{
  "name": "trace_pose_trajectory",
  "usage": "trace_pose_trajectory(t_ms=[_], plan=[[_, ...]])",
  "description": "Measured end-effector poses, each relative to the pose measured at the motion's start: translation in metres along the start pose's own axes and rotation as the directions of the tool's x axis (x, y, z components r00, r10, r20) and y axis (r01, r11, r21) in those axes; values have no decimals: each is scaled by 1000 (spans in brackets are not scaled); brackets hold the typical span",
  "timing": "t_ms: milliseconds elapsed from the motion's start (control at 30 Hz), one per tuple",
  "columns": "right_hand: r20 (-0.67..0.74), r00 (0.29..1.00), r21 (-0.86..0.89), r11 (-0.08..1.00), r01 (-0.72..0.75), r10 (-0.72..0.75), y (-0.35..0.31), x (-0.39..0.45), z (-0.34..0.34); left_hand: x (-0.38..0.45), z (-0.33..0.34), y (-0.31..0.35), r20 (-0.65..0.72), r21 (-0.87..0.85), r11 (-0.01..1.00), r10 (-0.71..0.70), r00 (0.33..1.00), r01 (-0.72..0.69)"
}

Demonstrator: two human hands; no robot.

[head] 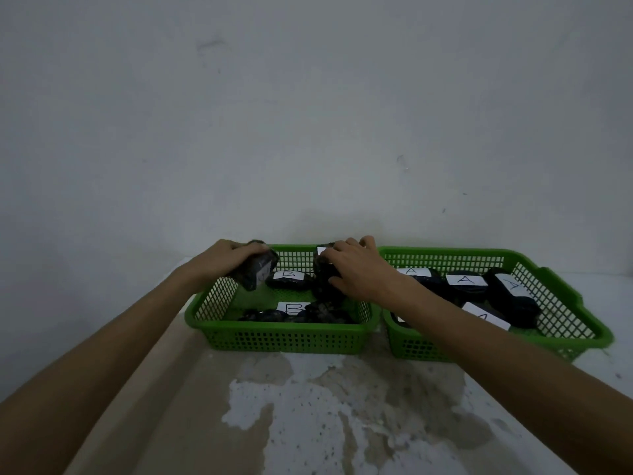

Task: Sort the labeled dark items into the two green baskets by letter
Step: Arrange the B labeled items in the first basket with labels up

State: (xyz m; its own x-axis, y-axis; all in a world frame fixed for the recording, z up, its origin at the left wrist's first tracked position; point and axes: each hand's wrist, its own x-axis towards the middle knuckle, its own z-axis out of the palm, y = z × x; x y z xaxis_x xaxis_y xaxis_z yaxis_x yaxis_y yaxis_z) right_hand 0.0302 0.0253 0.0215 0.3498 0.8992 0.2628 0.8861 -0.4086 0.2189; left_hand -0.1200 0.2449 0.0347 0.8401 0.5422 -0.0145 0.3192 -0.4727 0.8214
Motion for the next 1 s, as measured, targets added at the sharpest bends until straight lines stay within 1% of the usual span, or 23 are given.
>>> trace_pose_trajectory(t_ms=[100, 200, 300, 467, 567, 667, 733, 800, 833, 900, 933, 1000], plan=[[-76, 997, 62, 998, 5, 0, -9, -6, -11, -19, -4, 15, 40, -220, 975, -6, 999, 14], [-173, 985, 117, 993, 30, -9, -24, -9, -22, -31, -7, 24, 70, -348, 937, -4, 998, 28], [-240, 971, 116, 992, 56, -26, -42, -10, -28, -39, -5, 32, 118, -391, 920, 7, 993, 40], [-335, 942, 97, 995, 23, 11, -62, -6, -31, -47, 1, 40, 157, -427, 903, 24, 987, 46], [-367, 930, 82, 997, 12, 19, -67, -1, -34, -48, 7, 44, 182, -448, 893, 34, 983, 52], [-367, 930, 64, 998, 13, 11, -67, 5, -34, -46, 8, 42, 184, -457, 888, 29, 983, 59], [-353, 936, 58, 998, 14, 7, -64, 7, -31, -43, 7, 36, 145, -419, 908, 32, 989, 32], [-316, 949, 45, 999, 15, 0, -59, 8, -26, -38, 6, 26, 54, -343, 939, 38, 998, -17], [-296, 955, 39, 999, 16, -3, -56, 9, -23, -36, 5, 19, -1, -272, 960, 69, 998, -67], [-262, 965, 33, 999, 19, -9, -51, 10, -18, -31, 2, 3, -82, -21, 977, 208, 975, -211], [-244, 970, 34, 999, 21, -12, -49, 10, -16, -30, 2, -4, -89, 110, 958, 273, 958, -263], [-209, 978, 31, 999, 20, -13, -47, 11, -11, -30, 2, -18, -71, 292, 911, 324, 944, -291]])
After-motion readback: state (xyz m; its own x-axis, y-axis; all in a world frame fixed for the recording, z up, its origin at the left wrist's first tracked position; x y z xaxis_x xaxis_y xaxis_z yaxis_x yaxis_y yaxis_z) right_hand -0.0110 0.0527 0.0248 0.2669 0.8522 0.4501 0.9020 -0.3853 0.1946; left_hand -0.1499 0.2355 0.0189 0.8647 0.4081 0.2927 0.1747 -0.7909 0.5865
